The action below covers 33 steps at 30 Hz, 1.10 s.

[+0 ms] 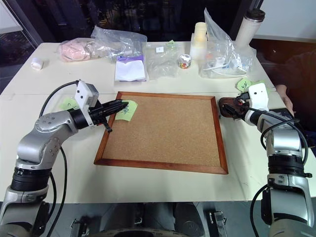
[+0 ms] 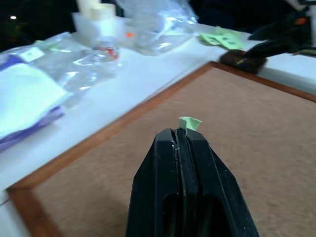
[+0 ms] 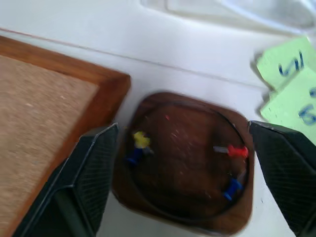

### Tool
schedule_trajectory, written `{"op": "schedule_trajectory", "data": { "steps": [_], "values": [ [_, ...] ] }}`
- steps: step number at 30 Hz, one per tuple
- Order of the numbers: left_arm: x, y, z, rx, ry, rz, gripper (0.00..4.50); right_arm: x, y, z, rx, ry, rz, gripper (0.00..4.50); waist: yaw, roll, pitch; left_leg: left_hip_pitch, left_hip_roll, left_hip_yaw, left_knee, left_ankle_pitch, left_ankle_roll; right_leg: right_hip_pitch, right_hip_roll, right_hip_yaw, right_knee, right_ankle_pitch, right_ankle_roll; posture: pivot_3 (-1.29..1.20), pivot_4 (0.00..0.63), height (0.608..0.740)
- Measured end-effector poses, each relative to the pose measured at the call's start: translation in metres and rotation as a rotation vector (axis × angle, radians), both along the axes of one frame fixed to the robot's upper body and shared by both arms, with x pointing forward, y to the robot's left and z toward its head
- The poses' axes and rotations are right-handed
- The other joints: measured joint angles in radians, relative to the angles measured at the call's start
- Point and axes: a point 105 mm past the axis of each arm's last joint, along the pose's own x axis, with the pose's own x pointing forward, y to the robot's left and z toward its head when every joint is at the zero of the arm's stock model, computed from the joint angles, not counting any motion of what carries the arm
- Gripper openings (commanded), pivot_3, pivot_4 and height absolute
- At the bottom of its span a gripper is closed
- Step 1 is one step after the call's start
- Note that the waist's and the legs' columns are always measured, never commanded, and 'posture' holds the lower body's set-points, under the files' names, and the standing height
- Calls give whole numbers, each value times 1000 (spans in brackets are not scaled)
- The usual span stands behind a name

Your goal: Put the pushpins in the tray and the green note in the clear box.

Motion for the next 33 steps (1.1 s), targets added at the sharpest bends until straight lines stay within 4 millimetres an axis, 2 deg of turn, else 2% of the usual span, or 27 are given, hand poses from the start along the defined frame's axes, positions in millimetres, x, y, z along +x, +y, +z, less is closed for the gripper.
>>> {"op": "schedule_trajectory", "data": {
  "steps": [7,9,12,14,15,18,22,27,32,33],
  "values": [
    [2,0,-1,-10,4,16,0,0,3,-7,9,25,9,4406,1,0,0,0,0,0,0,0,0,0,0,0,0,0,0,0,150,740],
    [2,1,-1,-7,3,20,0,-3,15,-2,34,25,73,4406,1,0,0,0,0,0,0,0,0,0,0,0,0,0,0,0,150,740],
    [4,7,1,20,-8,40,0,-19,58,14,77,10,308,4406,-3,0,0,0,1,0,0,0,0,-1,1,0,1,0,0,0,150,740],
    [9,19,10,35,-34,91,0,-38,97,28,100,6,519,4406,-3,0,0,0,2,-1,0,0,0,-1,2,0,2,0,0,0,150,740],
    [12,26,16,36,-52,118,0,-45,111,35,101,-1,595,4406,-2,0,0,0,3,-1,0,0,0,-1,1,0,2,0,0,0,150,740],
    [19,52,27,38,-81,211,0,-68,139,46,89,14,776,4406,2,0,0,0,2,-1,1,0,0,0,0,-1,1,0,0,0,150,740],
    [30,91,25,65,-85,365,0,-96,174,50,54,53,1005,4406,3,0,1,0,2,-1,1,0,0,0,0,-1,1,0,0,0,150,740],
    [37,134,18,140,-84,525,0,-101,193,50,31,63,1090,4406,3,-1,1,0,2,-1,1,0,0,-1,0,-1,1,0,0,0,150,740],
    [35,158,10,178,-61,593,0,-103,200,44,19,83,1113,4406,3,-1,1,-1,2,0,1,0,0,-1,0,-2,1,0,0,0,150,740],
    [34,160,6,184,-48,593,332,-102,200,44,18,83,1113,4467,3,-1,1,-1,2,0,1,0,0,-1,0,-1,1,0,0,0,150,740]
  ]
}}
